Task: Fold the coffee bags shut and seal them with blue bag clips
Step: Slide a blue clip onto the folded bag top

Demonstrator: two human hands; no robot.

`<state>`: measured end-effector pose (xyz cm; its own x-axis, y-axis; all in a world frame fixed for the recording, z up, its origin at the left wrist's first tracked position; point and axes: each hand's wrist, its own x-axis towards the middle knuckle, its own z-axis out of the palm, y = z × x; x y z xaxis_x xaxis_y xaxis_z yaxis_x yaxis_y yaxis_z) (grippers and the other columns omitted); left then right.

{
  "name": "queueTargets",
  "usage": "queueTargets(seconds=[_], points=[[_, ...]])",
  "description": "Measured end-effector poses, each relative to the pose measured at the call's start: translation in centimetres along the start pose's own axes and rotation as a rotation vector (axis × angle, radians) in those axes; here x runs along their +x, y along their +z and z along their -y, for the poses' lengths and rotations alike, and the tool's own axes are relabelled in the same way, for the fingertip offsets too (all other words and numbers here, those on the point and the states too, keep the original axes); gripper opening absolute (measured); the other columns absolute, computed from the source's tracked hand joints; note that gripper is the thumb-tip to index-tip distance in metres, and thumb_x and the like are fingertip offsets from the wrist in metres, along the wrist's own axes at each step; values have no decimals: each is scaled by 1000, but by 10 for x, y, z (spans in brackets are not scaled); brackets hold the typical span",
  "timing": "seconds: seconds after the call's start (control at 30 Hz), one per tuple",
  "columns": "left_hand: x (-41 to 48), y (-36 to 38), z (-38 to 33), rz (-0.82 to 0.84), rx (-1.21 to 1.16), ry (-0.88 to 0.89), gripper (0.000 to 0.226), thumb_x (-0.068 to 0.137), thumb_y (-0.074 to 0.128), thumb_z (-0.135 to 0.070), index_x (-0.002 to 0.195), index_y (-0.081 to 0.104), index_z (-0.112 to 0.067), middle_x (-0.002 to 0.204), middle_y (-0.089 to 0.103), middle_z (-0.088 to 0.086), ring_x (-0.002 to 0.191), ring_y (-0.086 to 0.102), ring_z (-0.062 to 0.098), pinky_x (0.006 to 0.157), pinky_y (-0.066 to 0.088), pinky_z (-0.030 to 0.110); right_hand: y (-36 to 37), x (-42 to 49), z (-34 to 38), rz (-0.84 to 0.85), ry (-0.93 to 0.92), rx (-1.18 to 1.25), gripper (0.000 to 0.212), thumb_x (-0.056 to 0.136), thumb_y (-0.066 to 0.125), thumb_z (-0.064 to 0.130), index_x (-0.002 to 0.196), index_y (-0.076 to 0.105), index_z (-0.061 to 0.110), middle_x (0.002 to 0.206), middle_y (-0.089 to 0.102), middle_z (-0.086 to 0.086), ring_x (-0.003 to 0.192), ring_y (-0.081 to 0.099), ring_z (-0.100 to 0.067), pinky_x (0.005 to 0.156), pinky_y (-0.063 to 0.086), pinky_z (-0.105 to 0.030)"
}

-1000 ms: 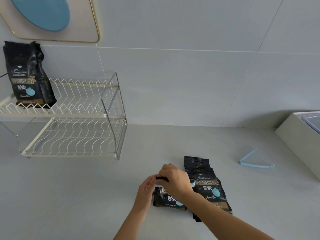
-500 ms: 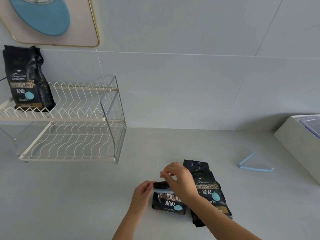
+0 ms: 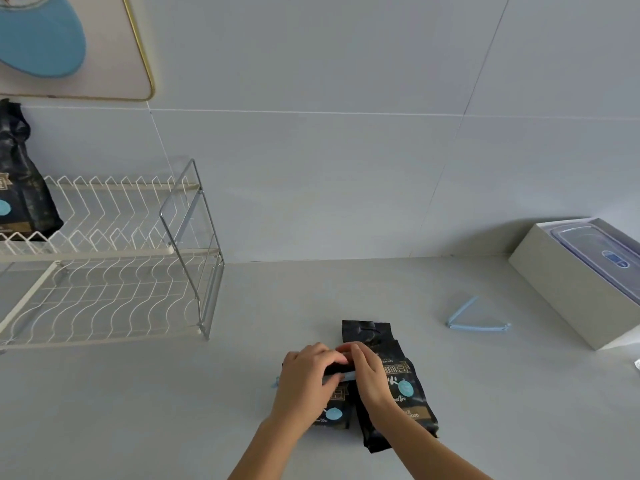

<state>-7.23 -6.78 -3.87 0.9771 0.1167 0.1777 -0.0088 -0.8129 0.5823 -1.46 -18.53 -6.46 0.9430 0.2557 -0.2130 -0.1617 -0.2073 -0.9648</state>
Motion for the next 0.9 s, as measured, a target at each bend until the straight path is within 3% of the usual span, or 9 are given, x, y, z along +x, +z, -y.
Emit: queueTargets(seconds=[0.2,0.3,0.47,0.67,0.9], points=[[5,-3,-5,-43,-100,-103,13,75,71,-31,87,72,-34,83,69,-13,81,61,1,88,45,31,0,3,-4,20,22,5,32,99,33,14,93,64,11,93,69,-18,90,65,-27,79,52,-38],[1,1,-5,-93,-87,-127,4,74,73,-31,77,70,-32,73,65,-16,75,59,0,85,42,29,1,5,-4,25,-5,-3,32,99,32,11,92,63,10,88,67,-18,86,63,-28,79,50,-40],[-7,4,-3,-168,-124,-151,14,72,76,-26,69,64,-31,63,53,-22,68,52,-5,78,32,22,5,7,-3,39,-52,-23,31,98,32,8,87,61,13,73,62,-2,71,58,-10,67,47,-22],[-12,4,1,-258,-200,-166,23,69,79,-12,64,63,-28,61,54,-18,66,53,-5,74,40,31,13,11,2,28,-120,-92,27,96,34,6,82,57,10,74,60,-2,70,56,-12,67,44,-28],[-17,5,12,-257,-234,-87,17,69,79,-15,65,67,-26,62,62,-9,62,58,3,63,51,42,14,8,-20,70,-74,-427,35,95,36,12,63,42,26,64,46,9,63,41,-11,62,33,-31]])
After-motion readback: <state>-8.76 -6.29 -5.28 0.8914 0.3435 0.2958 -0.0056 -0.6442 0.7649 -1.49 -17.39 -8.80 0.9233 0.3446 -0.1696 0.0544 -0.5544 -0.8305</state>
